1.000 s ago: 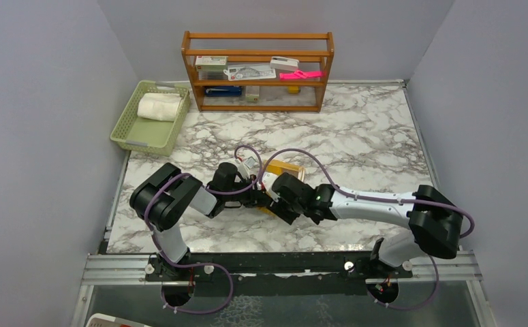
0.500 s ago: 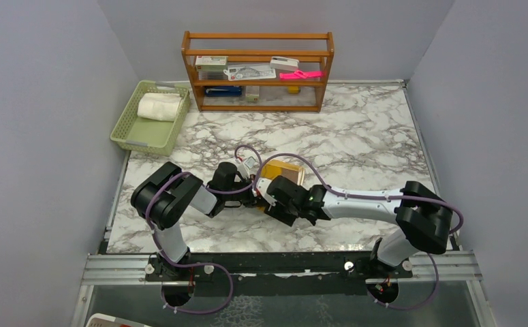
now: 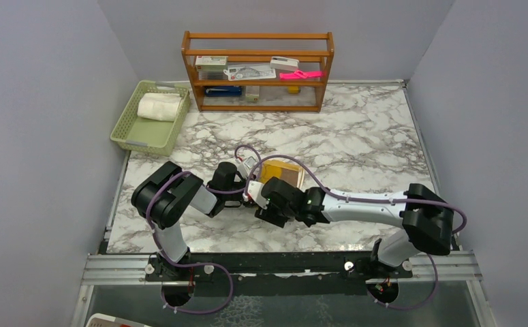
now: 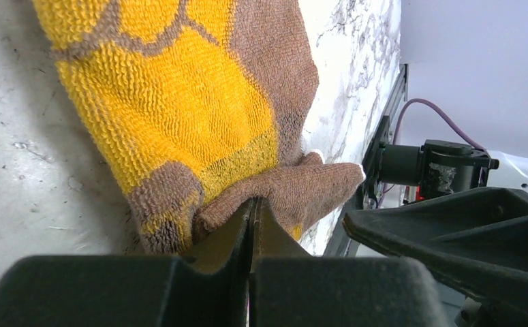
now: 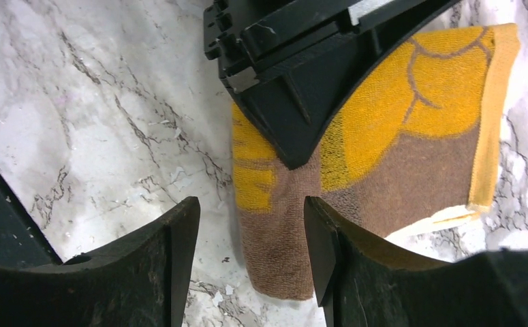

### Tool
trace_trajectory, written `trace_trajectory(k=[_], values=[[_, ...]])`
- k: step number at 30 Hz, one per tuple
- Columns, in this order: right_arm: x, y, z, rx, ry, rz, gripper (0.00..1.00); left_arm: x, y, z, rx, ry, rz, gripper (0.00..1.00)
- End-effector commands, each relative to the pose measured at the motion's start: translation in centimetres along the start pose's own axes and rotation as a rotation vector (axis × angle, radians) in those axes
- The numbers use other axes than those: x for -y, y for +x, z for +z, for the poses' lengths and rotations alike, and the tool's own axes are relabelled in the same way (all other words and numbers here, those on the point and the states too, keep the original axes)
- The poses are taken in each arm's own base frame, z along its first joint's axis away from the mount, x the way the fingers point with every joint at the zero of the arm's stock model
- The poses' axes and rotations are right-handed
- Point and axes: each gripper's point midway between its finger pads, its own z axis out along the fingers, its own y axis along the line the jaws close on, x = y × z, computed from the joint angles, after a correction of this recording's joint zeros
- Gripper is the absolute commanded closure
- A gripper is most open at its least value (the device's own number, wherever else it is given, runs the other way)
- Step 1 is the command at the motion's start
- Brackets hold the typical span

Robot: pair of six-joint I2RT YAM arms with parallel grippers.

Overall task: Roll the towels
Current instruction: Roll the towel at the center of the board.

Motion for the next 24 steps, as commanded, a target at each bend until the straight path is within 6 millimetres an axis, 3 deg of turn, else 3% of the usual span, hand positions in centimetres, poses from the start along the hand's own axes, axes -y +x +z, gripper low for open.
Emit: trace_trajectory(k=[1,7,12,24], values=[[-1.6,-0.5,0.5,0.017,-0.079,-0.013,0.43,-9.7,5.5,-2.0,-0.098,-0.386,-0.139,1.00],[-2.3,2.9,1.7,-0.094,-0.081,-0.002,0.46,-9.6,5.6,-2.0,-0.102,-0.383,-0.142,1.00],[-1.7,4.6,2.5,-0.154,-0.031,-0.005,0.47,-9.5,5.6,-1.9,-0.106,-0.377,-0.141,1.00],[1.3,3.6,2.2,-0.118,0.137,0.005,0.48,-9.3,5.5,-1.8,-0.108,-0.367,-0.134,1.00]])
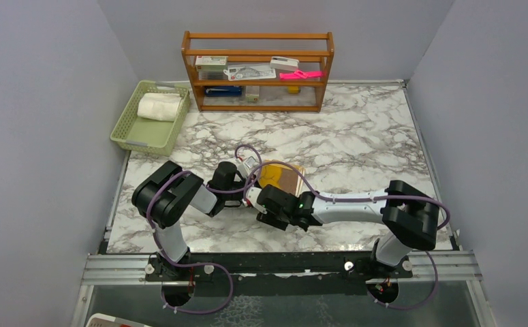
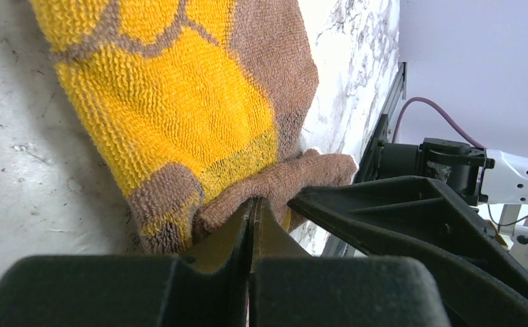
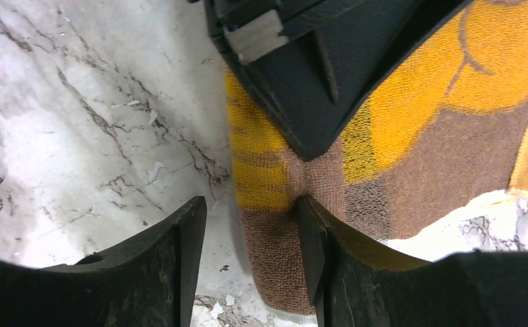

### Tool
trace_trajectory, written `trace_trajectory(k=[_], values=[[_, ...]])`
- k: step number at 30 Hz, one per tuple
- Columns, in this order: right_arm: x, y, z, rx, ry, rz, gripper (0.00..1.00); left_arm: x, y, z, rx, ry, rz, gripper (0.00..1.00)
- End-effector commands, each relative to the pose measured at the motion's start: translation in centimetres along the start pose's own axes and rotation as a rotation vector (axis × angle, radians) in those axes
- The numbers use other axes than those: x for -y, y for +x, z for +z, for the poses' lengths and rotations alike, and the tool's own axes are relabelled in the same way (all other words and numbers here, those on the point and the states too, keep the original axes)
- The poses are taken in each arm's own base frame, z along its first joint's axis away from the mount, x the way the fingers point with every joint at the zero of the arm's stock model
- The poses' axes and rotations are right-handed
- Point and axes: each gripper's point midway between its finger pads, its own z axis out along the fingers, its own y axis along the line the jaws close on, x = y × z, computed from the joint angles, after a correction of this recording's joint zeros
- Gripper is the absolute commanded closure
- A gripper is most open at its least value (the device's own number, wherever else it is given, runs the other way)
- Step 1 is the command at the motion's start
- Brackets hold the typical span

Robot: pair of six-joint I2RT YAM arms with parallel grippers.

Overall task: Roll the towels
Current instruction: Roll the towel at the center of the board.

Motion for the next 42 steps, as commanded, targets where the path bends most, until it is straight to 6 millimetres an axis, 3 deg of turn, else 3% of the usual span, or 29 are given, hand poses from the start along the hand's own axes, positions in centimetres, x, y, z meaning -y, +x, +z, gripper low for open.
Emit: trace_trajectory(k=[1,8,14,20,25,28,31,33,38,42], values=[[2.0,0.1,-0.2,0.006,0.116,0.016,0.48,-9.3,5.4,-1.8,-0.100,-0.372,-0.134,1.00],[1.7,2.0,1.4,-0.080,0.082,0.033,0.49,-9.2,5.5,-1.8,-0.106,-0.363,-0.126,1.00],[0.7,2.6,1.6,-0.111,0.017,0.039,0.63,-9.0,5.4,-1.8,-0.108,-0.356,-0.121,1.00],[-1.5,2.6,1.8,-0.138,-0.116,0.042,0.75,-8.2,4.7,-1.6,-0.096,-0.328,-0.124,1.00],[-2.6,1.4,1.4,-0.114,-0.229,0.097,0.85,-6.5,2.4,-2.2,-0.041,-0.272,-0.129,1.00],[-2.9,-0.2,0.6,-0.049,-0.322,0.170,0.98,-5.0,0.5,-2.7,0.002,-0.233,-0.112,1.00],[-2.8,-1.3,0.0,-0.007,-0.377,0.238,0.99,-3.1,-1.5,-3.4,0.048,-0.192,-0.085,1.00],[-2.9,-1.9,-0.3,0.010,-0.411,0.276,0.99,-1.9,-2.9,-4.1,0.083,-0.165,-0.071,0.93],[-2.8,-3.4,-1.2,0.076,-0.516,0.387,0.99,-0.1,-6.0,-6.4,0.172,-0.144,-0.045,0.60],[-2.6,-3.8,-1.8,0.107,-0.614,0.476,0.99,0.0,-7.8,-8.4,0.214,-0.190,-0.015,0.48]])
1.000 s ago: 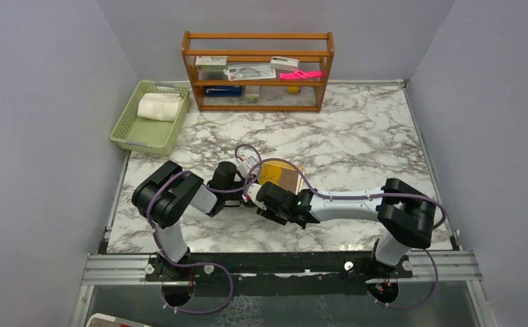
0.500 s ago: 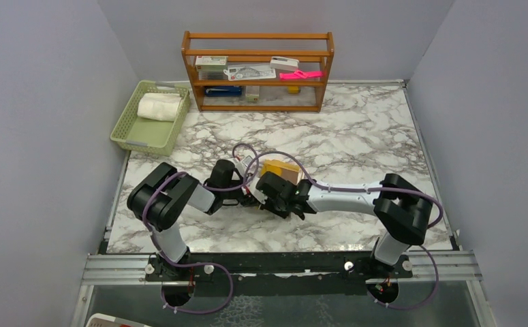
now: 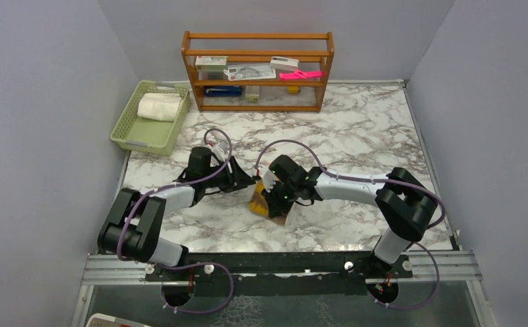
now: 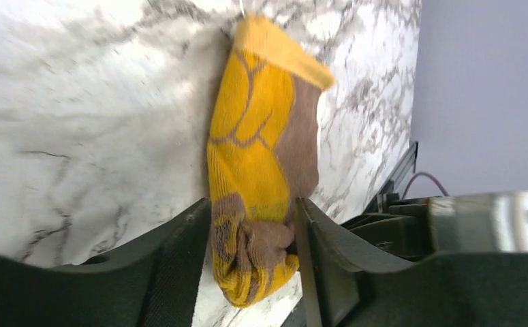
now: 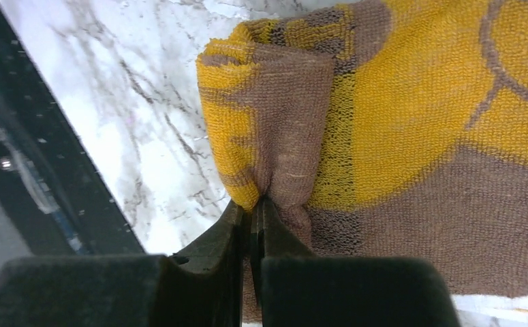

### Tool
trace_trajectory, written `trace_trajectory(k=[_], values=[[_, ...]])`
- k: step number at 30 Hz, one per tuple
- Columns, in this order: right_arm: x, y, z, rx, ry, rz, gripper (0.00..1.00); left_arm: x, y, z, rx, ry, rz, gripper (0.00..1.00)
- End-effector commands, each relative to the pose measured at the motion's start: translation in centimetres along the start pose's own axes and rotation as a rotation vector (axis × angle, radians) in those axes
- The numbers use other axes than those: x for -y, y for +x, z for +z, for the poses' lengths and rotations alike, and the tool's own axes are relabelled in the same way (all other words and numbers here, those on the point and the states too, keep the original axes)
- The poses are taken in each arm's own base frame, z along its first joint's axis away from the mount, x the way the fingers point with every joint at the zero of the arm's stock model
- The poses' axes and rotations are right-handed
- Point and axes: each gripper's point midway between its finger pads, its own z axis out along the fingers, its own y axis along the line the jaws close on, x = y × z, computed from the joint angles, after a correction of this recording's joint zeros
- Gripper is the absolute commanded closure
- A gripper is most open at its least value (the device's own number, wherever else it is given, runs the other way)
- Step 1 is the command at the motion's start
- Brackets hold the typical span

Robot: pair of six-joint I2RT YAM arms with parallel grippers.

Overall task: Roll the towels
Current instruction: Roll the towel at the center of the board.

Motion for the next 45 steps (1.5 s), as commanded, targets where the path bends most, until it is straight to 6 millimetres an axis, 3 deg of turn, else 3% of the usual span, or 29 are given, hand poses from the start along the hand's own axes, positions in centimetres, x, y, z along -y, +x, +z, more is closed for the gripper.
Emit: trace_trajectory(k=[1,12,17,26,31,38,45], values=[[-2.4,-1.1,-1.1,0.053,-0.214,0.113,0.99,-0.3,-2.3,-1.7,0.049,-0.073,0.054,0.48],[-1.1,-3.4,-4.5,0.129,-0.491,0.347,0.99,1.7,-3.4,-3.6,0.091,-0.051,0.160,0.47],[-0.6,-2.2,-3.2,0.043,-0.634,0.485,0.99,3.3,-3.1,-3.9,0.099,0.031,0.173,0.47],[1.0,-3.3,-3.9,0.096,-0.803,0.636,0.99,6.3,-1.4,-3.4,0.056,0.158,0.194,0.47],[2.5,-2.5,-3.1,0.077,-0.831,0.774,0.99,8.6,-0.1,-2.6,0.014,0.231,0.230,0.47],[3.9,-0.8,-1.6,0.034,-0.829,0.953,0.99,9.0,1.2,-1.4,-0.024,0.272,0.217,0.47],[4.9,0.5,0.2,-0.019,-0.737,1.020,0.99,9.1,2.4,0.5,-0.066,0.309,0.190,0.47]])
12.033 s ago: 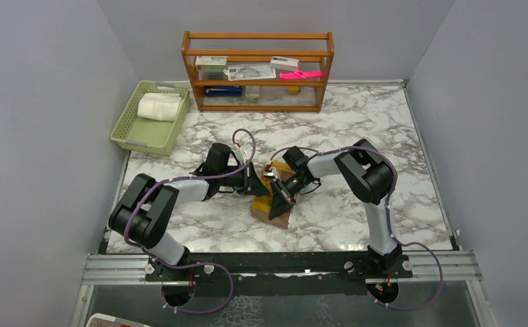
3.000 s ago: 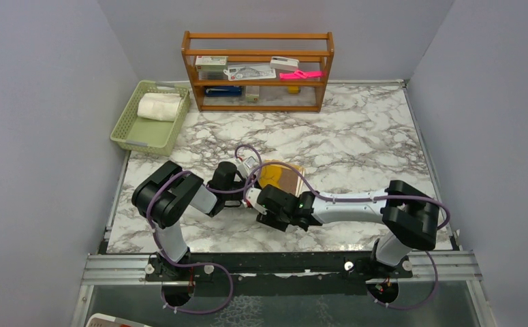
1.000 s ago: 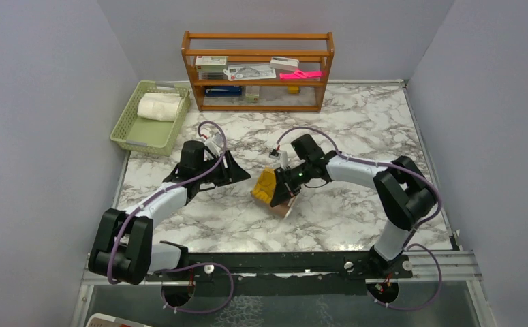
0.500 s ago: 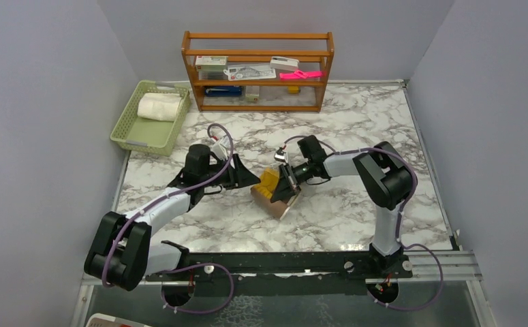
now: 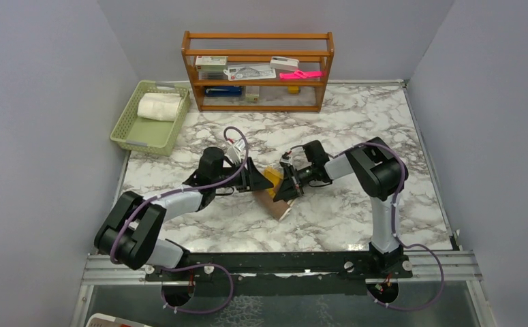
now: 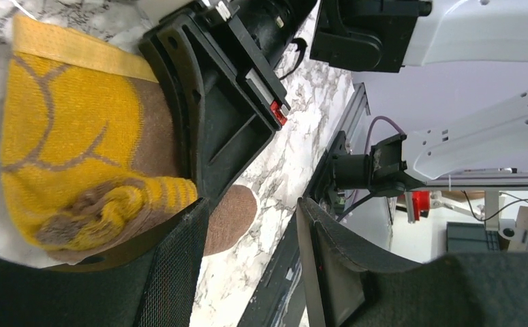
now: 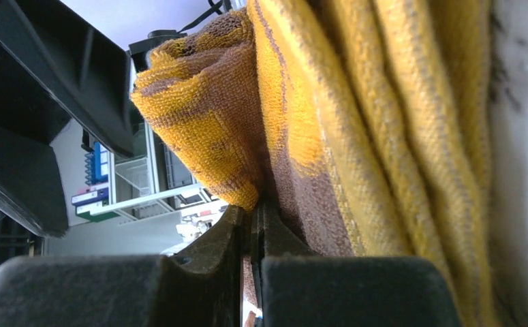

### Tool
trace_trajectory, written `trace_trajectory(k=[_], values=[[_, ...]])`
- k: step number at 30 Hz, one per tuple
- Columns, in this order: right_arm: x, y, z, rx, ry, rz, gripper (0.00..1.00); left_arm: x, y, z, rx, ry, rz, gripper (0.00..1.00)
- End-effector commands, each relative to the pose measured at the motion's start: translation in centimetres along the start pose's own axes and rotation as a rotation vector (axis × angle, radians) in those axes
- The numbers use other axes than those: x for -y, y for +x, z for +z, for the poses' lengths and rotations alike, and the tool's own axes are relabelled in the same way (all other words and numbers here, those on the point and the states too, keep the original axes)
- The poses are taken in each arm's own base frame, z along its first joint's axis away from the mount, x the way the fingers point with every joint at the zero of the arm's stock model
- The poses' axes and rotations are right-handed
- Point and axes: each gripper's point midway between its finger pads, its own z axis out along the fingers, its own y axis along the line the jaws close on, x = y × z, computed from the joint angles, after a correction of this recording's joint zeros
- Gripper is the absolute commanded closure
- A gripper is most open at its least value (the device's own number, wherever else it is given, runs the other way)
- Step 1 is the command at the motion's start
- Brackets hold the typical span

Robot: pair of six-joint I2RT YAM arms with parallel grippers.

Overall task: Roll the towels
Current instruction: Roll the towel at the center of the board.

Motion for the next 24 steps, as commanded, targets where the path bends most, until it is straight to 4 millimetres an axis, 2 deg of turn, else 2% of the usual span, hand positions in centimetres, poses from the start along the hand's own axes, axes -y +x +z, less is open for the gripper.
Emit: trace_trajectory(k=[1,4,6,12,13,16,18,20,24], values=[[2.9,-0.1,0.2,0.017,0.091,0.128,0.99,1.1,0.8,1.2,-0.024,0.081,0.008,0.47],[3.4,-0.1,0.2,0.017,0.111,0.133,0.99,0.8,1.4,2.0,-0.038,0.085,-0.005,0.48],[3.6,-0.2,0.1,0.020,0.131,0.130,0.99,-0.2,1.8,2.2,-0.031,0.058,-0.021,0.48],[4.6,-0.8,-0.6,0.055,0.282,0.076,0.99,-6.2,3.0,1.8,0.038,-0.140,-0.088,0.50],[4.7,-1.1,-0.9,0.066,0.317,0.054,0.94,-7.1,3.1,1.6,0.051,-0.173,-0.094,0.50],[4.5,-2.0,-1.8,0.096,0.405,-0.020,0.67,-8.7,3.4,1.5,0.072,-0.234,-0.103,0.50],[4.2,-2.7,-2.5,0.127,0.472,-0.079,0.57,-9.3,3.4,1.5,0.078,-0.253,-0.106,0.51],[4.0,-3.5,-3.6,0.162,0.558,-0.141,0.52,-9.6,3.3,1.6,0.083,-0.266,-0.108,0.51],[3.4,-4.7,-6.1,0.260,0.717,-0.269,0.49,-10.1,3.5,1.7,0.080,-0.279,-0.118,0.51]])
